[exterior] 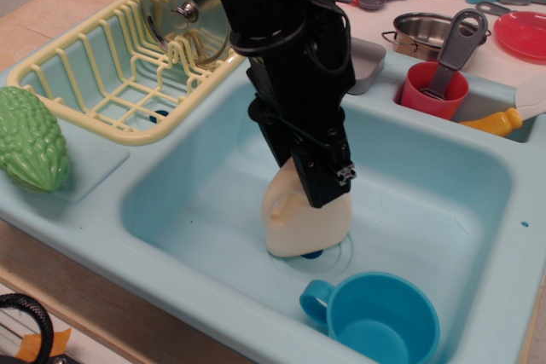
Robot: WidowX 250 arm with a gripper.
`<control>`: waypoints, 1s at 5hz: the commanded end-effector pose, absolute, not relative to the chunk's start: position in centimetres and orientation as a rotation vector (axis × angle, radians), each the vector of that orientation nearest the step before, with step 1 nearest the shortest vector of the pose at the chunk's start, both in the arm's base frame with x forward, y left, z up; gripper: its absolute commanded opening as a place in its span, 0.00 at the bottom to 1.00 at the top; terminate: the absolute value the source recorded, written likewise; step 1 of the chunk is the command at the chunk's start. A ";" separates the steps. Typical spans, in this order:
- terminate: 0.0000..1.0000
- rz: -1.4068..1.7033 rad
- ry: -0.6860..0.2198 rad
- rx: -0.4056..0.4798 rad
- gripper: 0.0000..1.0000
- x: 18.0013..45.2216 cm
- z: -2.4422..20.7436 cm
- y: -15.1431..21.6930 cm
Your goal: Put detergent from sink into drying rack
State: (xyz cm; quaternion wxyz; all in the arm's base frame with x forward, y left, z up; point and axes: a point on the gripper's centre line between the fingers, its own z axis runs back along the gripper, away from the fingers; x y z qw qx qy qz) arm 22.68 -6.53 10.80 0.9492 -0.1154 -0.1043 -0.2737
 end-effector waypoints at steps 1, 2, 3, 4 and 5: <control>0.00 -0.503 -0.223 -0.165 0.00 23.4 13.1 -5.9; 0.00 -0.330 -0.247 0.084 0.00 24.7 18.0 -3.4; 0.00 -0.309 -0.256 0.154 0.00 26.3 20.4 0.5; 0.00 -0.278 -0.298 0.210 0.00 27.7 22.2 4.5; 0.00 -0.250 -0.296 0.181 0.00 27.8 21.2 7.4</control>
